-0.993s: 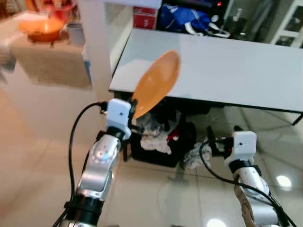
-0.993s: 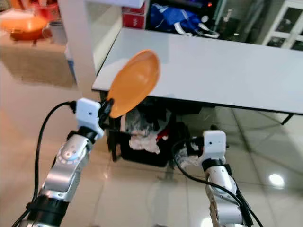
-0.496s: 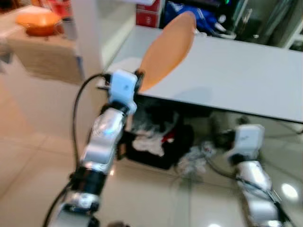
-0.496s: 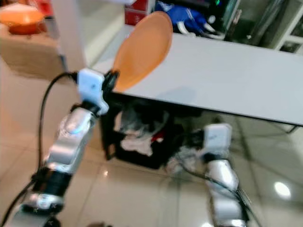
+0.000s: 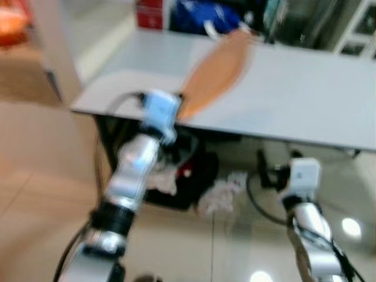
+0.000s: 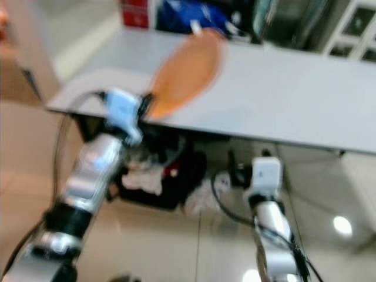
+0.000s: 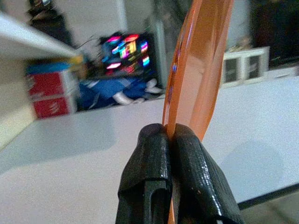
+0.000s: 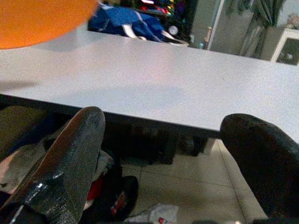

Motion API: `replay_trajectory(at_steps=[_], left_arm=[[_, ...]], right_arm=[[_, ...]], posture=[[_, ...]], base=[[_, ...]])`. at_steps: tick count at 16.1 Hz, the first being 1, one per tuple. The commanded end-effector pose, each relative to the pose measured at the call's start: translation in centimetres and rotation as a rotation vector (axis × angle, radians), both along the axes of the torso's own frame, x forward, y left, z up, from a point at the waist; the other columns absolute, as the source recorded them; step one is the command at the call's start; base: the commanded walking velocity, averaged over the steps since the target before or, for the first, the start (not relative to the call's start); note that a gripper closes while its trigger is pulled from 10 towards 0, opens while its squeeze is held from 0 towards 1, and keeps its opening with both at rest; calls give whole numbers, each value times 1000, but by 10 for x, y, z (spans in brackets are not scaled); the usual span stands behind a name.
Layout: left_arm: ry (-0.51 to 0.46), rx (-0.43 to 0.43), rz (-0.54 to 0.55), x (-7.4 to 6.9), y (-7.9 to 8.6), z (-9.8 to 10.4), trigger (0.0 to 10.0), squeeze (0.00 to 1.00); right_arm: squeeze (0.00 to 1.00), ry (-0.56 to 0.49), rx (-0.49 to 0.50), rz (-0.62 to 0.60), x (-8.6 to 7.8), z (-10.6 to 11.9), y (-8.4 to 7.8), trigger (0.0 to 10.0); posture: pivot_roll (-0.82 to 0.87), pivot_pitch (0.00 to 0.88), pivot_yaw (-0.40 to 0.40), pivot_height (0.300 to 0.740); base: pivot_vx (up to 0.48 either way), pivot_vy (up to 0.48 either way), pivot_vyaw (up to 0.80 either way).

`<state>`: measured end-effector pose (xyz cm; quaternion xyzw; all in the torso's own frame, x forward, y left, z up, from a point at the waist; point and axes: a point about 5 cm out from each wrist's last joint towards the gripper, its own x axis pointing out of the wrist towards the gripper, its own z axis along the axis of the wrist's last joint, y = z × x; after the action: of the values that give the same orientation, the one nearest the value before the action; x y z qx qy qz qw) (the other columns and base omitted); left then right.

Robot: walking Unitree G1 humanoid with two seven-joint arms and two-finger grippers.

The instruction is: Setting the table

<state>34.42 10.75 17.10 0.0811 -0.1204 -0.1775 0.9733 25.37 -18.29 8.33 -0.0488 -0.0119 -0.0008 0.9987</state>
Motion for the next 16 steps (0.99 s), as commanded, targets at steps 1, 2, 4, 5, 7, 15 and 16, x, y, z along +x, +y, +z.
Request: replay_trajectory(at_steps=[1, 2, 4, 5, 7, 15, 16], left_arm=[[-32, 2, -36, 1, -12, 6, 0, 0], [-21, 9, -29, 2, -9, 3, 0, 0], [3, 5, -16, 3, -4, -3, 0, 0], [14, 1, -15, 3, -2, -6, 0, 0], [22, 2, -7, 4, 2, -9, 0, 0], [1, -34, -34, 5, 3, -5, 0, 0], [0, -31, -44, 5, 1, -4, 0, 0]], right_arm=[[0, 3, -28, -32, -2, 0, -11, 10000], [0, 3, -27, -32, -2, 0, -11, 10000], [0, 6, -25, -26, -3, -2, -10, 10000], [0, 9, -24, -20, -3, -3, -9, 10000], [0, 15, -24, -11, -5, -5, -7, 10000], [0, 25, -26, -22, -6, -9, -7, 10000], [0, 25, -27, -24, -6, -9, -8, 10000]], posture=[[17, 0, -33, 718], [17, 0, -32, 718], [21, 0, -31, 718], [22, 0, -29, 718], [21, 0, -21, 718], [0, 0, -3, 718], [-1, 0, -3, 718]], base=[[274, -390, 0], [289, -382, 0], [287, -381, 0], [311, -360, 0], [339, -336, 0], [218, -36, 0], [446, 0, 0]])
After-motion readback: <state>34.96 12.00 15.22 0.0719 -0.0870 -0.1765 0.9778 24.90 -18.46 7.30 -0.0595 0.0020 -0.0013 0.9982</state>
